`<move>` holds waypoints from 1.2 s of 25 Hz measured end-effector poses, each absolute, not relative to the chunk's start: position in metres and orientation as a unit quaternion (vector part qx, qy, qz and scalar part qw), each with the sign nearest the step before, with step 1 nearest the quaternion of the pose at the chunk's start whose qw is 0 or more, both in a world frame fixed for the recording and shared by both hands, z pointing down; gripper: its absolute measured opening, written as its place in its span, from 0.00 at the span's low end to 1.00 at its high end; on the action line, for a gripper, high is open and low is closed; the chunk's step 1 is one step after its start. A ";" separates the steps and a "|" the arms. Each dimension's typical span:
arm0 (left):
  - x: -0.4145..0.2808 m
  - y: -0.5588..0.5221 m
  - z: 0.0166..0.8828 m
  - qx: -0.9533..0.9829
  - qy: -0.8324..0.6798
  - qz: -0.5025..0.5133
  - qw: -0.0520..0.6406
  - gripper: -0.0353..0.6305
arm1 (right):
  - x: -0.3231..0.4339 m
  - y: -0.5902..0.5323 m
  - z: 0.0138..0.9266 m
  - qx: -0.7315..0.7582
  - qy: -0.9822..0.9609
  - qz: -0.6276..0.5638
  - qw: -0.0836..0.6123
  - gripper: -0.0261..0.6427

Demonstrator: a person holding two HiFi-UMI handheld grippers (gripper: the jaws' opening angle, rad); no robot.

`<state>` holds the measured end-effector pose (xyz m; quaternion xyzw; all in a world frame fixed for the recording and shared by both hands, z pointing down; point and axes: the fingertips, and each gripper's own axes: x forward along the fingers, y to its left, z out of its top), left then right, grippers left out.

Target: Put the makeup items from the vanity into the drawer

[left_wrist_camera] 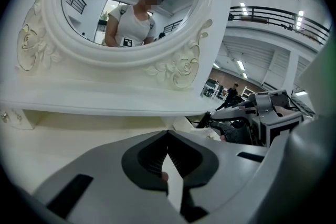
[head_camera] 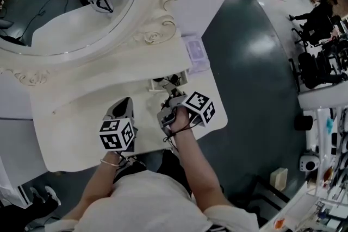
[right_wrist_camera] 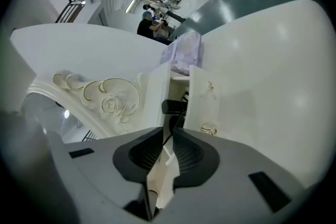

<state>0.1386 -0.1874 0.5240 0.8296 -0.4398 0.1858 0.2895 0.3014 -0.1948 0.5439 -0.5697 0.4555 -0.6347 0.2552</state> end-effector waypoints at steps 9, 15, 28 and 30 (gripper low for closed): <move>0.140 -0.191 0.533 0.825 -0.441 0.191 0.299 0.06 | 0.307 -0.202 0.525 -0.575 0.494 -0.607 0.239 0.24; 0.142 -0.191 0.529 0.829 -0.437 0.187 0.296 0.06 | 0.308 -0.193 0.526 -0.583 0.493 -0.604 0.230 0.24; 0.128 -0.178 0.519 0.829 -0.447 0.174 0.288 0.06 | 0.284 -0.176 0.518 -0.577 0.531 -0.589 0.198 0.17; 0.125 -0.174 0.515 0.829 -0.450 0.170 0.286 0.06 | 0.279 -0.172 0.514 -0.575 0.538 -0.586 0.192 0.16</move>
